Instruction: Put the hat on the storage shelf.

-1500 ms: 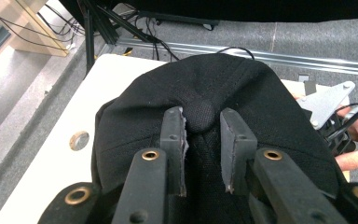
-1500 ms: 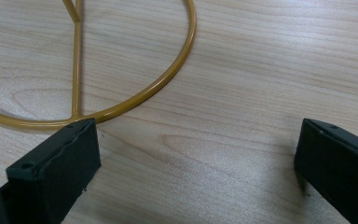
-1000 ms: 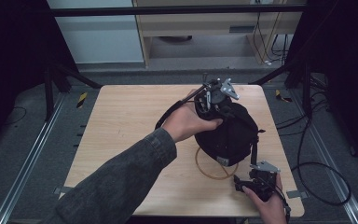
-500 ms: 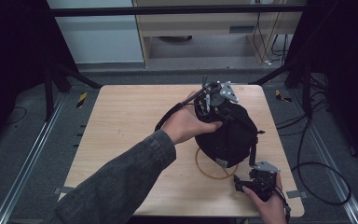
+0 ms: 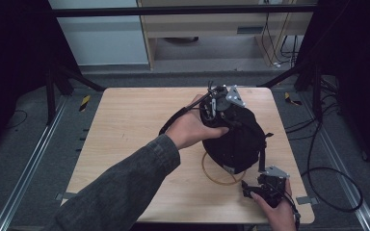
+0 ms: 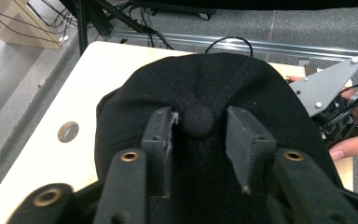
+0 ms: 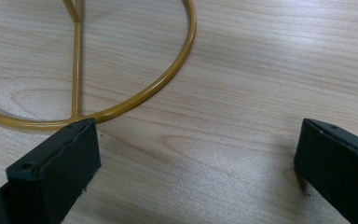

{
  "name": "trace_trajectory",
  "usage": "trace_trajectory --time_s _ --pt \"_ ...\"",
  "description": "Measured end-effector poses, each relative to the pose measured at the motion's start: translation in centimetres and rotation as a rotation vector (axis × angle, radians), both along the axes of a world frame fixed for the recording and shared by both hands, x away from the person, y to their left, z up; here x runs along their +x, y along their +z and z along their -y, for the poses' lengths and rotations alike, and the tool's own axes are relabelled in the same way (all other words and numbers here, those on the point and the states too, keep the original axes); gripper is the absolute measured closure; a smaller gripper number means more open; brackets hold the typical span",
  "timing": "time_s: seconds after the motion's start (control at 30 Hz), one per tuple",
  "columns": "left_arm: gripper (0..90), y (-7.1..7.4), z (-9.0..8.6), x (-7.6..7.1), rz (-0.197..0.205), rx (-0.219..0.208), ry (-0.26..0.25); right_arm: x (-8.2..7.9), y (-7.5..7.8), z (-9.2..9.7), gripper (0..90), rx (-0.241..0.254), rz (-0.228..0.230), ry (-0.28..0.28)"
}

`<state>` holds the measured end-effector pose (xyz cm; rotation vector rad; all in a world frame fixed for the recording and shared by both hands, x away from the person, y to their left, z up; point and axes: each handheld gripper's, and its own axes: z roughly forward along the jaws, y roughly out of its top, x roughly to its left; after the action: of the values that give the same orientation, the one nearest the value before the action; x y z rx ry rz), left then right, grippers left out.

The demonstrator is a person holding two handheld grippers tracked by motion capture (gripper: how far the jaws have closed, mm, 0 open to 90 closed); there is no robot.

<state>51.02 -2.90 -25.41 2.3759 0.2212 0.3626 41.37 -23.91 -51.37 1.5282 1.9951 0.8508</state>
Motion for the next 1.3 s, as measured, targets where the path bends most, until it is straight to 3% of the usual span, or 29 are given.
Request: trace_trajectory --time_s 0.2,0.53,0.67,1.3 --pt "50.6 -0.3 -0.1 -0.2 0.008 -0.011 -0.011 0.0 0.0 0.0 0.4 -0.003 -0.001 0.006" --pt "18.1 -0.6 -0.3 0.0 0.009 -0.034 0.009 0.1 0.0 0.0 0.4 -0.001 0.001 -0.001" --pt "9.6 -0.6 -0.4 -0.2 0.001 -0.039 0.009 0.1 0.0 0.0 0.4 0.000 0.001 -0.002" --pt "5.2 0.3 -1.8 -1.4 -0.008 -0.069 0.007 0.1 0.0 -0.1 0.4 0.002 0.000 -0.003"
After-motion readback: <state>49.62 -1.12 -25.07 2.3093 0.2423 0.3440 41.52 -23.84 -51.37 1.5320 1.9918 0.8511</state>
